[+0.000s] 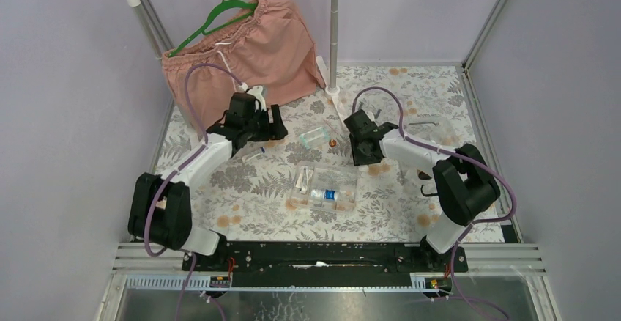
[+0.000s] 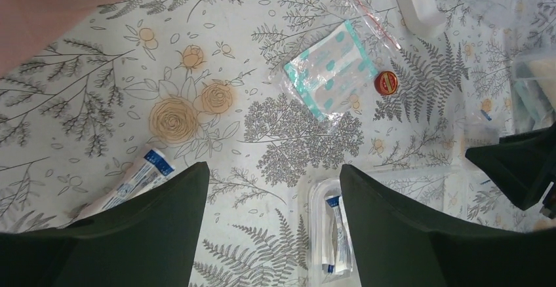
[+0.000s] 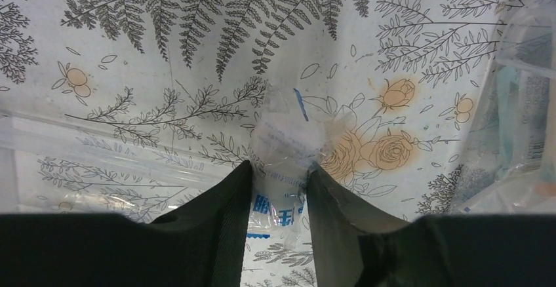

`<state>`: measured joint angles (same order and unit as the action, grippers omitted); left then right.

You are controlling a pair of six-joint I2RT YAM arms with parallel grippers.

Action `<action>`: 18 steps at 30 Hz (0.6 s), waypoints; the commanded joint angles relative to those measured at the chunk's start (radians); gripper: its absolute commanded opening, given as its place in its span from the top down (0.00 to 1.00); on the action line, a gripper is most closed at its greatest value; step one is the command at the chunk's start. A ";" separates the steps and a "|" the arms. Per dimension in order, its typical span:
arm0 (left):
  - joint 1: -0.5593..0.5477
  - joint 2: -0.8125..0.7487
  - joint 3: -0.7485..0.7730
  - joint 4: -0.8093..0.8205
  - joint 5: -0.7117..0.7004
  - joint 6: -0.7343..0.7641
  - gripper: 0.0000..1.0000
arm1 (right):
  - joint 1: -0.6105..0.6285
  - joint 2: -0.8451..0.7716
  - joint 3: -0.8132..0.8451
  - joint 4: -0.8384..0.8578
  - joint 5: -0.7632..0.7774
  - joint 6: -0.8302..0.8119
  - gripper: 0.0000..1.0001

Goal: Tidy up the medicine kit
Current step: Place the medical item at the center of the board, then pick up the medical item at the center of the board.

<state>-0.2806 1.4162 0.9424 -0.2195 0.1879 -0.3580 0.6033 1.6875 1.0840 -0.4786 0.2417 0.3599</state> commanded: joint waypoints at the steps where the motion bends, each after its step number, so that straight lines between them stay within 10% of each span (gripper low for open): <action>1: -0.014 0.073 0.082 0.046 0.032 -0.027 0.19 | 0.004 -0.064 -0.018 0.045 -0.014 0.014 0.54; 18: -0.124 0.484 0.380 -0.039 -0.057 0.042 0.28 | 0.005 -0.270 -0.083 0.085 -0.067 0.052 0.40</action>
<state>-0.3973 1.8542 1.2751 -0.2268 0.1719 -0.3569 0.6041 1.4567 1.0256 -0.4263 0.2157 0.3813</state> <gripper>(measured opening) 0.730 0.593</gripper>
